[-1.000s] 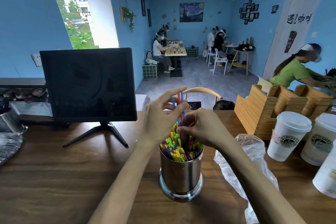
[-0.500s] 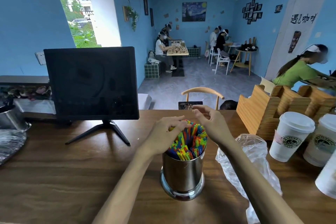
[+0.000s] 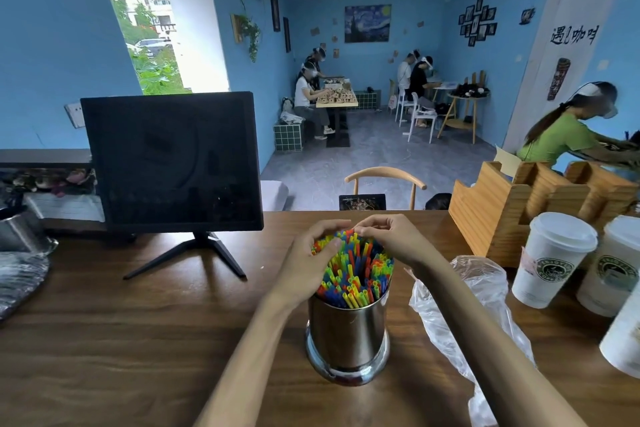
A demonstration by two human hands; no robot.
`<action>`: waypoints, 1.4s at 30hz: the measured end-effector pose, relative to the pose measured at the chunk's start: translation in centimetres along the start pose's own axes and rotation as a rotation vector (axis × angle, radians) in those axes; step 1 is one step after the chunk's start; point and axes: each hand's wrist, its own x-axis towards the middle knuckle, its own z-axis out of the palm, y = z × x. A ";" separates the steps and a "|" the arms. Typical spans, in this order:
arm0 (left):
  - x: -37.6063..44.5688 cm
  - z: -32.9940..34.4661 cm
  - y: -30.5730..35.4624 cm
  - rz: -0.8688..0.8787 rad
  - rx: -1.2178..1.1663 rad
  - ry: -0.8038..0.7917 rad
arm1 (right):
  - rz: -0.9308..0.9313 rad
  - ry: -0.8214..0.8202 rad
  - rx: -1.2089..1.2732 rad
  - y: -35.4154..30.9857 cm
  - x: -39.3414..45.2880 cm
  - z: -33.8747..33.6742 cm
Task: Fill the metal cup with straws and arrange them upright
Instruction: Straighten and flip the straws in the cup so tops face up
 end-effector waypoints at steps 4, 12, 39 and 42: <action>-0.2 0.2 0.5 -0.003 0.016 0.008 | -0.018 0.003 -0.076 -0.5 0.3 -0.2; -0.9 0.6 0.8 0.025 0.013 0.096 | -0.321 0.302 -0.246 -3.9 -0.8 -0.5; -0.8 1.7 5.3 0.186 -0.200 0.060 | -0.705 0.301 0.112 -9.2 -4.2 0.4; -0.7 1.7 5.7 0.188 -0.200 0.053 | -0.780 0.297 0.017 -9.4 -4.1 0.5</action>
